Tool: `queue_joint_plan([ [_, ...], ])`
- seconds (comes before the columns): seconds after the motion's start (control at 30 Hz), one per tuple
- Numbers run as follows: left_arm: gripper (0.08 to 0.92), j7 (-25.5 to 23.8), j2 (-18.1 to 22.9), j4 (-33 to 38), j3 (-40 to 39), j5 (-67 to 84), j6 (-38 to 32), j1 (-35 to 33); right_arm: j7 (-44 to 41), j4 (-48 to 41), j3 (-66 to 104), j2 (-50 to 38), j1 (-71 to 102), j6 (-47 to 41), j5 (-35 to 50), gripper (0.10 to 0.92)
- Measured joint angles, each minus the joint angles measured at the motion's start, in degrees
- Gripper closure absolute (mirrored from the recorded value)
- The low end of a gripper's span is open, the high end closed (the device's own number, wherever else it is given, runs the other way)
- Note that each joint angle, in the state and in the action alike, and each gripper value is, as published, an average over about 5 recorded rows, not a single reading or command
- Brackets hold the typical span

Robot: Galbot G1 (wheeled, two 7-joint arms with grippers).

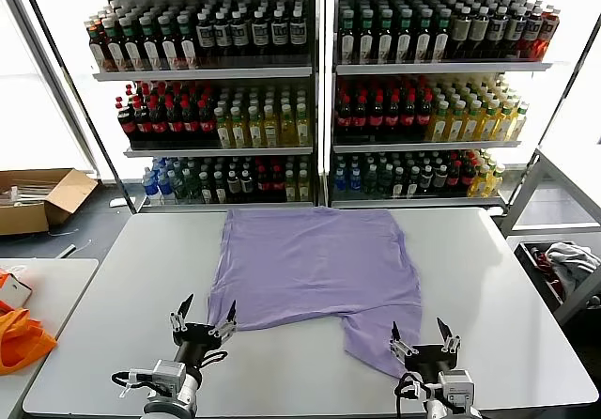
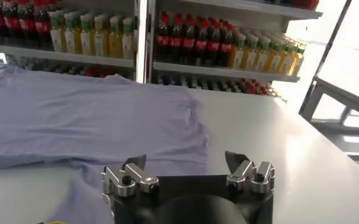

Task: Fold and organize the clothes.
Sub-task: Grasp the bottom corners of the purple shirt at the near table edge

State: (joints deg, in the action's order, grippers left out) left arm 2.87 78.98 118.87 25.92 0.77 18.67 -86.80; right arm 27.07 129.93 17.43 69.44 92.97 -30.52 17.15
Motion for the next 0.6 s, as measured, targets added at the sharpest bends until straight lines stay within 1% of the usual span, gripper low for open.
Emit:
queue_joint_plan([
  [0.6,0.177,0.8,-2.0,-1.7,-0.1,3.4,5.0,0.8,2.5,-1.3,-2.1,2.4,1.8,0.2,1.0,0.203],
])
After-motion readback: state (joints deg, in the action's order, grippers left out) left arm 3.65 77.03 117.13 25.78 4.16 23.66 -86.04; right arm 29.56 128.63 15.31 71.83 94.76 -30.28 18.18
